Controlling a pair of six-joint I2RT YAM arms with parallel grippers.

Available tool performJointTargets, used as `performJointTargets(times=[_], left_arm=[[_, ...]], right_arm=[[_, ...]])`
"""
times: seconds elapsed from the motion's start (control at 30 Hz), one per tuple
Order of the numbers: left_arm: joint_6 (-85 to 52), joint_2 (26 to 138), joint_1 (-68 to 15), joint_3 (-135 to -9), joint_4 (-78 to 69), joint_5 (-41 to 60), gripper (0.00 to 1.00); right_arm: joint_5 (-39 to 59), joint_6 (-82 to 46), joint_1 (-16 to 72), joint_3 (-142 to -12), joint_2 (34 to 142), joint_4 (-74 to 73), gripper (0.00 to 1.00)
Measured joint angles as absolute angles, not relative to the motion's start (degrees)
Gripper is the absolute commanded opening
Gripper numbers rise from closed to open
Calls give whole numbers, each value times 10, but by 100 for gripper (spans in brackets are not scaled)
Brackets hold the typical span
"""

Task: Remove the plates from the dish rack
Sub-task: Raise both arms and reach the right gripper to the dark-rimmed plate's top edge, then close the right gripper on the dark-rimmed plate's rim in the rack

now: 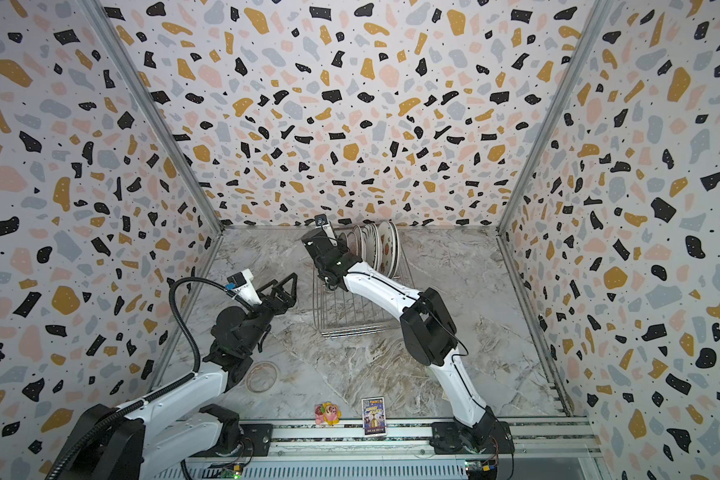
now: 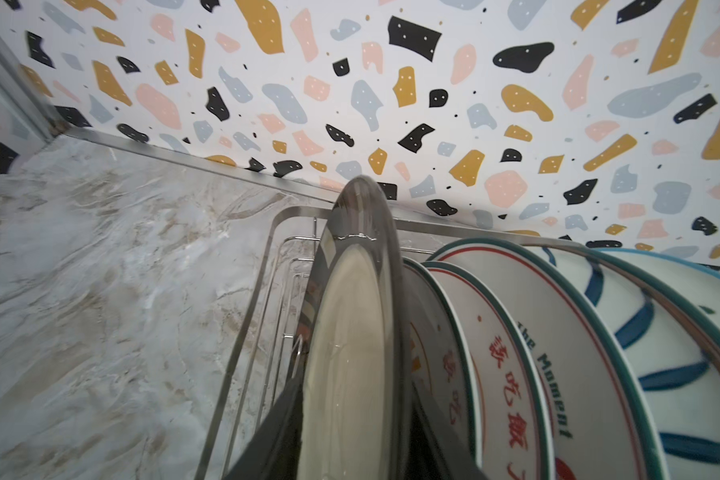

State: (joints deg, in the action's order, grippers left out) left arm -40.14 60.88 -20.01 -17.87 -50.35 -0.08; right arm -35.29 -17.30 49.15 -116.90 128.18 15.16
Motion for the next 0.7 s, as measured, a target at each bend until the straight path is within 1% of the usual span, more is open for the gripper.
performJointTargets(times=[0.03, 0.13, 0.17, 0.23, 0.3, 0.37, 0.4, 0.47, 0.5, 0.57, 0.6, 0.7], left_arm=[[-402, 609, -201, -179, -504, -1, 99], [-406, 610, -203, -179, -509, -4, 100], [-407, 610, -204, -179, -510, -5, 100], [-411, 611, -204, -179, -511, -5, 100], [-413, 611, -204, -178, -512, -8, 100], [-415, 611, -204, -178, -512, -13, 100], [-416, 611, -204, -178, -514, -16, 100], [-418, 611, -204, -178, -515, -18, 100], [-419, 611, -205, -178, -515, -20, 100], [-420, 611, -206, -178, -515, -21, 100], [-420, 611, -207, -178, -515, -22, 100], [-421, 611, -207, -178, -515, -25, 100]], right_arm=[[-359, -175, 492, -1176, 1285, 158, 32], [-372, -181, 494, -1186, 1289, 169, 31], [-375, -182, 494, -1186, 1290, 172, 28], [-382, -183, 495, -1187, 1291, 177, 27], [-387, -185, 495, -1187, 1291, 181, 22], [-395, -190, 495, -1188, 1291, 185, 20], [-399, -192, 495, -1191, 1293, 187, 16], [-406, -196, 495, -1198, 1297, 189, 15], [-409, -198, 495, -1205, 1300, 192, 11], [-416, -199, 495, -1218, 1307, 201, 10], [-423, -199, 496, -1226, 1312, 209, 7], [-432, -197, 497, -1246, 1321, 226, 5]])
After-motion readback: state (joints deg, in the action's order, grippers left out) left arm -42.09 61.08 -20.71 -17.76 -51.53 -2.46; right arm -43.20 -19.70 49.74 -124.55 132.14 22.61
